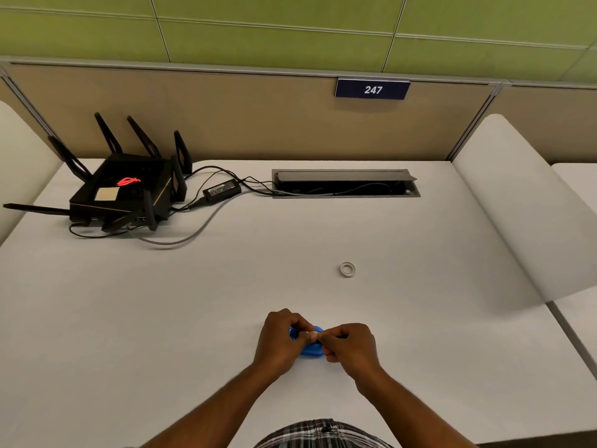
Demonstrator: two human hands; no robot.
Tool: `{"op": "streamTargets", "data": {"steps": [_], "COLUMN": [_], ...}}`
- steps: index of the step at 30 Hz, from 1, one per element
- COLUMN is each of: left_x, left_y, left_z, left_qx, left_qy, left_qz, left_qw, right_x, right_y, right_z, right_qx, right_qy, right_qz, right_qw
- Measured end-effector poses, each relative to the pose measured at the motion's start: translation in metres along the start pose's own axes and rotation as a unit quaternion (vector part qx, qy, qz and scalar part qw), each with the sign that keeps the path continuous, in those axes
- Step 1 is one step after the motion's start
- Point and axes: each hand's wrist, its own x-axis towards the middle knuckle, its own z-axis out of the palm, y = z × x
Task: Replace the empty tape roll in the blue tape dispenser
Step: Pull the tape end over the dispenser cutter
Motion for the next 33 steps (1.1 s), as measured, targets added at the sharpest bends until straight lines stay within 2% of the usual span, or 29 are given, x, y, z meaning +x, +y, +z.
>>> {"op": "streamTargets", "data": {"steps": [9, 15, 20, 33], "left_x": [0.002, -0.001, -0.001, 0.000], "left_y": [-0.002, -0.011, -0.015, -0.015], "left_z": [0.004, -0.003, -0.003, 0.000], "left_qx": [0.011, 0.020, 0.043, 0.060], "left_qy": [-0.017, -0.064, -0.060, -0.053], "left_qz": [0.026, 0.053, 0.052, 0.053], "left_qw": [0.999, 0.996, 0.996, 0.995], "right_x": [0.014, 0.021, 0.023, 0.030], "right_y": [0.008, 0.021, 0.032, 0.036], "right_z": [-0.002, -0.009, -0.007, -0.012], "right_qx": [-0.017, 0.070, 0.125, 0.151], "right_qy": [-0.034, -0.086, -0.101, -0.120], "right_qz": [0.015, 0.050, 0.076, 0.087], "right_qw": [0.999, 0.993, 0.984, 0.977]}}
